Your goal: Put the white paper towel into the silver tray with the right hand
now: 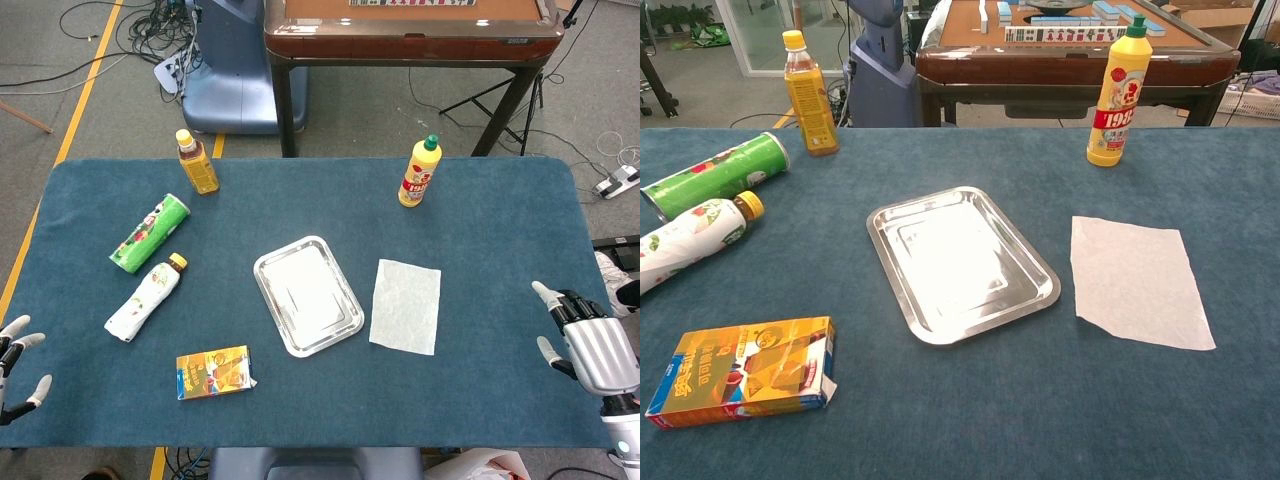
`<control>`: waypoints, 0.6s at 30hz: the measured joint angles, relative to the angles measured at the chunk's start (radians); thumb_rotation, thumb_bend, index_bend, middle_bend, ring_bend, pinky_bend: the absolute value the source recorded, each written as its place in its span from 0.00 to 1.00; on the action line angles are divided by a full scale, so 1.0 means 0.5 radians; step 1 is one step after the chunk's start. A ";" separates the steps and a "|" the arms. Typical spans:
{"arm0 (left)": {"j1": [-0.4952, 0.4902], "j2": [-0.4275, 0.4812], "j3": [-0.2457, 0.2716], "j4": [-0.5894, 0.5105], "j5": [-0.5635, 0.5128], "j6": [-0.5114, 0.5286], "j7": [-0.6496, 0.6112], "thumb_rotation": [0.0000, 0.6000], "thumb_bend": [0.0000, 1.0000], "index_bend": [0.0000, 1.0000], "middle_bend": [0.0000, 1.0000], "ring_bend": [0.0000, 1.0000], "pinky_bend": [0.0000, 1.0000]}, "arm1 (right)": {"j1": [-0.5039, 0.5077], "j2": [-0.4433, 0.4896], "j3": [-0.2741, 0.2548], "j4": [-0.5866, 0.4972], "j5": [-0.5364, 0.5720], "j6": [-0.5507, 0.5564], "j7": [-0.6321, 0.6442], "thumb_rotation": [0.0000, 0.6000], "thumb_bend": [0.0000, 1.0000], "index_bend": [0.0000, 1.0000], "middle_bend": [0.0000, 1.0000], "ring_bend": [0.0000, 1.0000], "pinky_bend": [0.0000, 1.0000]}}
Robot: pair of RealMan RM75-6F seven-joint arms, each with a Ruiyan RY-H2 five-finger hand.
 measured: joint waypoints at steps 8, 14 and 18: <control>-0.005 -0.002 0.001 0.003 0.000 -0.009 0.005 1.00 0.27 0.29 0.15 0.15 0.00 | 0.031 0.001 -0.021 -0.003 -0.053 -0.054 0.067 1.00 0.37 0.11 0.25 0.20 0.36; 0.001 0.002 0.003 -0.008 -0.003 -0.001 0.013 1.00 0.27 0.29 0.15 0.15 0.00 | 0.110 0.007 -0.059 0.019 -0.201 -0.134 0.115 1.00 0.23 0.21 0.26 0.20 0.36; 0.012 0.009 0.006 -0.013 0.006 0.020 0.015 1.00 0.27 0.29 0.15 0.15 0.00 | 0.187 -0.019 -0.070 0.061 -0.281 -0.202 0.092 1.00 0.23 0.25 0.27 0.20 0.36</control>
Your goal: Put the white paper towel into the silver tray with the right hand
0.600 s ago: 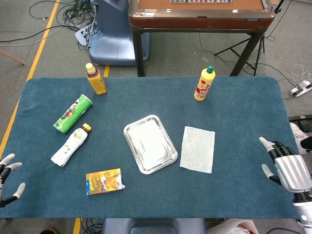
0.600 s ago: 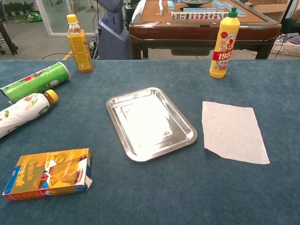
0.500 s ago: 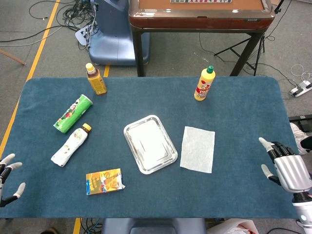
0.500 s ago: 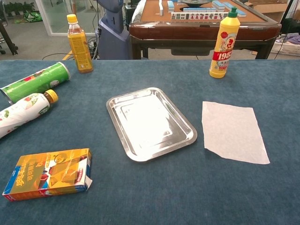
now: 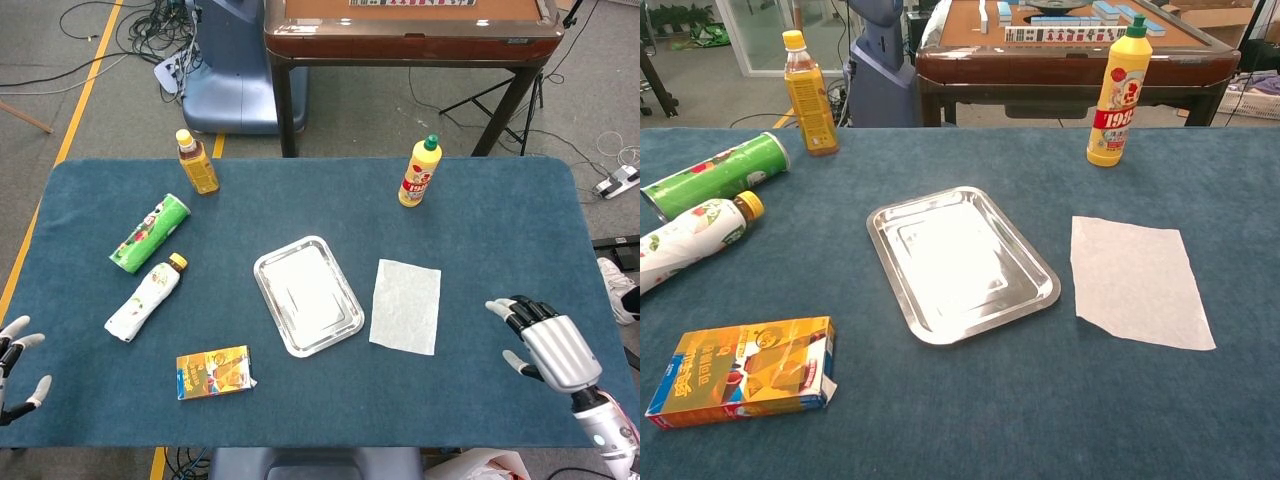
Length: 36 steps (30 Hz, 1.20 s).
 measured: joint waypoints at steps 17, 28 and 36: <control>0.036 -0.008 0.011 0.032 -0.031 0.012 -0.027 1.00 0.27 0.29 0.15 0.15 0.00 | 0.294 -0.318 -0.012 0.235 -0.078 -0.404 -0.216 1.00 0.15 0.34 0.27 0.20 0.36; 0.036 -0.021 0.010 0.046 -0.052 -0.009 -0.021 1.00 0.27 0.29 0.15 0.15 0.00 | 0.426 -0.582 -0.047 0.572 -0.113 -0.518 -0.207 1.00 0.18 0.37 0.26 0.12 0.24; 0.034 -0.020 0.003 0.047 -0.059 -0.012 -0.016 1.00 0.27 0.29 0.15 0.15 0.00 | 0.473 -0.736 -0.085 0.813 -0.129 -0.509 -0.148 1.00 0.18 0.37 0.26 0.12 0.23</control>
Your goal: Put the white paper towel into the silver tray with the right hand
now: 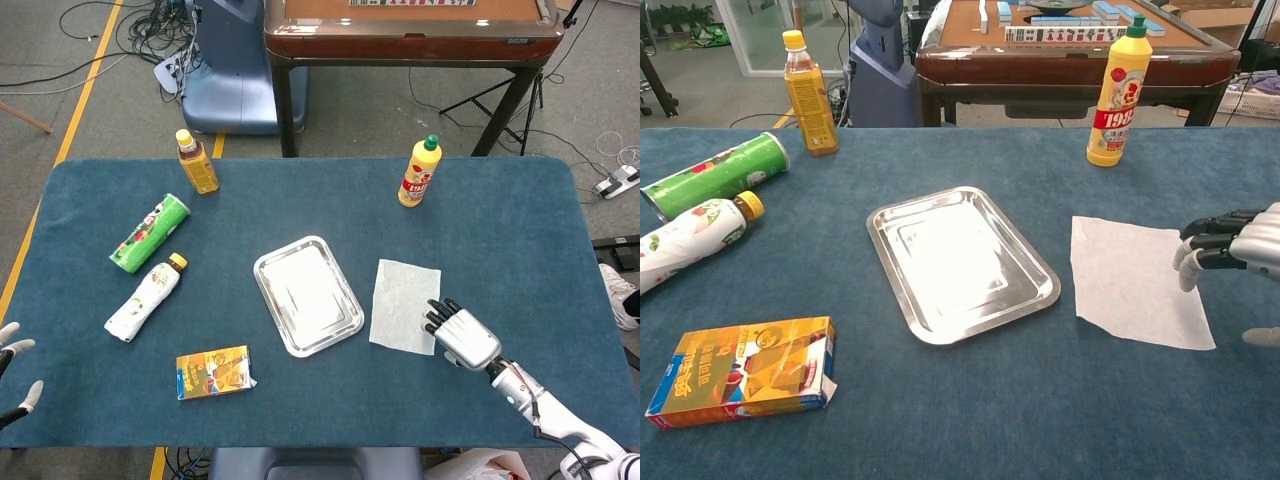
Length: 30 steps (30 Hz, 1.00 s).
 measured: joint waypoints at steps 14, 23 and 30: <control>0.004 0.005 0.002 -0.006 0.000 0.001 0.006 1.00 0.27 0.29 0.15 0.15 0.00 | 0.058 -0.167 -0.054 0.237 0.014 0.029 0.103 1.00 0.18 0.37 0.26 0.12 0.23; 0.003 0.003 0.001 -0.004 0.005 0.001 0.009 1.00 0.27 0.29 0.15 0.15 0.00 | 0.085 -0.199 -0.076 0.285 0.035 0.021 0.107 1.00 0.18 0.37 0.26 0.12 0.23; 0.003 -0.001 0.000 0.003 -0.001 -0.005 0.006 1.00 0.27 0.29 0.15 0.15 0.00 | 0.113 -0.239 -0.086 0.314 0.047 0.002 0.109 1.00 0.18 0.37 0.26 0.12 0.23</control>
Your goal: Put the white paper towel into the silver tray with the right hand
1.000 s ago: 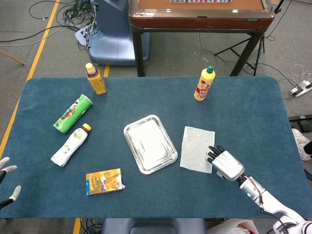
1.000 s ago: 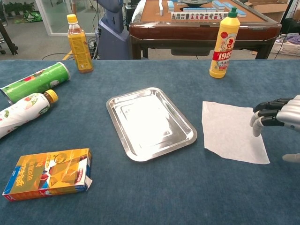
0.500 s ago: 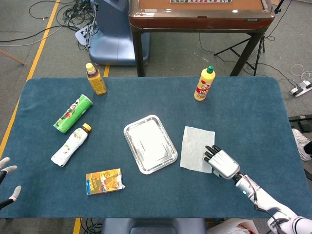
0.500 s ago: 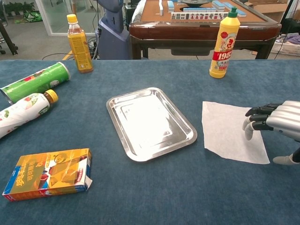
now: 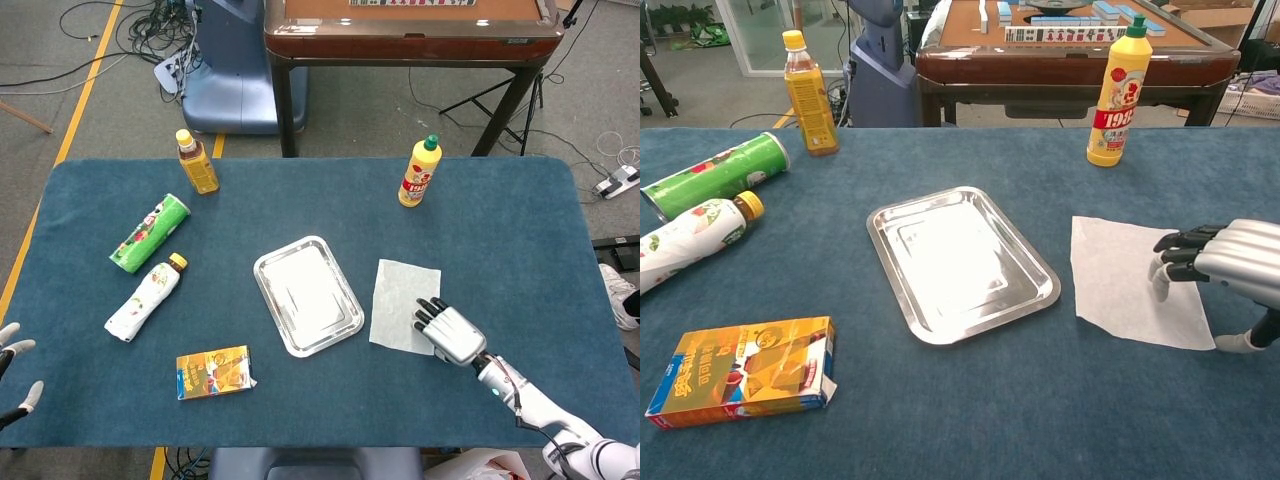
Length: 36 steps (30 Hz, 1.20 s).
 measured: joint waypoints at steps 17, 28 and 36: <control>0.001 -0.002 0.000 0.012 -0.010 -0.009 -0.003 1.00 0.27 0.29 0.15 0.15 0.00 | 0.066 -0.094 0.000 0.101 0.011 0.021 0.085 1.00 0.38 0.39 0.26 0.12 0.23; -0.003 0.001 -0.006 0.010 -0.012 -0.011 0.001 1.00 0.27 0.29 0.15 0.15 0.00 | 0.088 -0.130 0.037 0.144 0.058 0.074 0.178 1.00 0.42 0.54 0.31 0.12 0.23; -0.007 0.008 -0.008 -0.001 -0.009 -0.011 0.014 1.00 0.27 0.29 0.15 0.15 0.00 | 0.114 -0.148 0.092 0.172 0.107 0.104 0.247 1.00 0.42 0.62 0.35 0.16 0.23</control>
